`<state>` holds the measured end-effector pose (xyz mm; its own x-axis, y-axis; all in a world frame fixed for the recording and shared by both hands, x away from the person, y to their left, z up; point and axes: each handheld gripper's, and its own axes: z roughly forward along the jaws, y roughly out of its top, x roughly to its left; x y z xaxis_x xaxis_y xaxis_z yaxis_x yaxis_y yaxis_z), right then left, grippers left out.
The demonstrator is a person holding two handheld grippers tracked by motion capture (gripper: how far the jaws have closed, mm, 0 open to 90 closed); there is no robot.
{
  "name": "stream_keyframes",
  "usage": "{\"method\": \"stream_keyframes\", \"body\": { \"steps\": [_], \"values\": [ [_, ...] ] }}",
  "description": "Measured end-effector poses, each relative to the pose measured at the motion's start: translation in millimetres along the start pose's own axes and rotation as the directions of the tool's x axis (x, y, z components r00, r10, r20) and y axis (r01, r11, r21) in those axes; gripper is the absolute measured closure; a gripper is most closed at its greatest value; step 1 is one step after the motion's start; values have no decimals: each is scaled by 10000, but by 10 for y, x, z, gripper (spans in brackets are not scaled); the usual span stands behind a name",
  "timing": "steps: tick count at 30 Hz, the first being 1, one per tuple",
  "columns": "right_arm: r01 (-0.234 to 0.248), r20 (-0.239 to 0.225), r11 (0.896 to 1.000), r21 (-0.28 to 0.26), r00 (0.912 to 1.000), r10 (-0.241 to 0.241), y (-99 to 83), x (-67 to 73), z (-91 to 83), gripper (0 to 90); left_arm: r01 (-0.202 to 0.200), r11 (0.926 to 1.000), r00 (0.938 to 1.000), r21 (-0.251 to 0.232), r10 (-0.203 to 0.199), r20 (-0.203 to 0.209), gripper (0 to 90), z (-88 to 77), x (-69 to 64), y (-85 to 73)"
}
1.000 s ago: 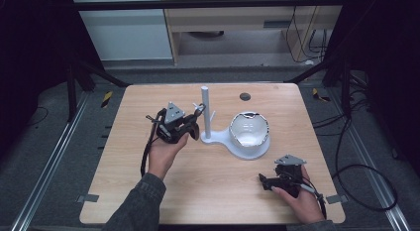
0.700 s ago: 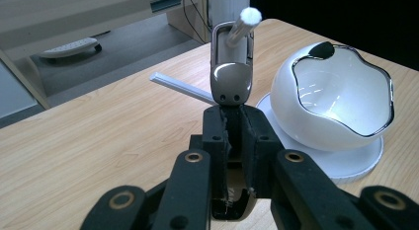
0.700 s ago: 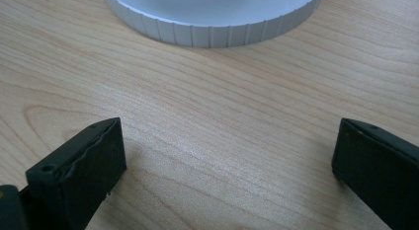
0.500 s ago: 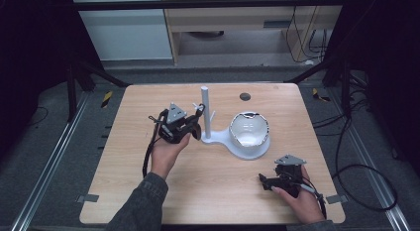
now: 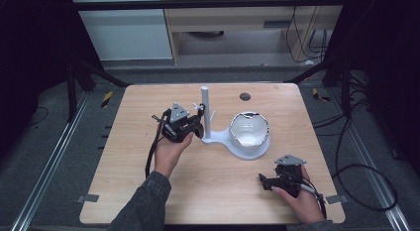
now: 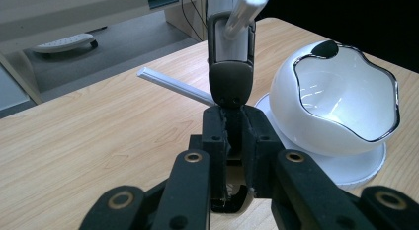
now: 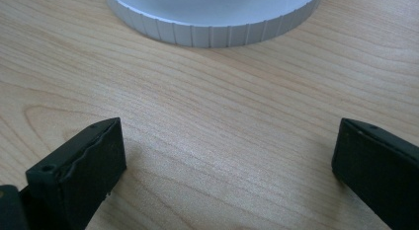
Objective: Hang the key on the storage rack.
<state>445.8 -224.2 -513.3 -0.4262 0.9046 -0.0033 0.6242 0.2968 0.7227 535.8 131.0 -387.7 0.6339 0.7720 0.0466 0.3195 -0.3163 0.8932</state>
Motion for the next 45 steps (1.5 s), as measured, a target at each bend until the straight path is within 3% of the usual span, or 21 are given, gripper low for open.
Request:
{"method": "stream_keyframes", "body": {
  "steps": [26,30,36,39,45],
  "values": [
    [-3,0,10000,5,10000,3,1,-1,0,4,274,9995,9996,-133,-276,-98,775,131,-28,19],
    [6,3,10000,1,10000,-6,1,-1,2,4,157,9993,9996,-333,-164,-231,706,72,-48,30],
    [20,8,10000,-5,10000,-20,-1,2,-1,4,110,9991,9993,-410,-125,-355,523,-32,-58,5],
    [-23,13,10000,-9,10000,23,-3,8,-1,4,188,9992,9997,-364,-193,-134,407,-81,-35,-12],
    [-22,14,10000,-10,10000,22,-3,7,-1,4,191,9991,9996,-381,-183,218,290,-211,-20,-47]
  ]
}}
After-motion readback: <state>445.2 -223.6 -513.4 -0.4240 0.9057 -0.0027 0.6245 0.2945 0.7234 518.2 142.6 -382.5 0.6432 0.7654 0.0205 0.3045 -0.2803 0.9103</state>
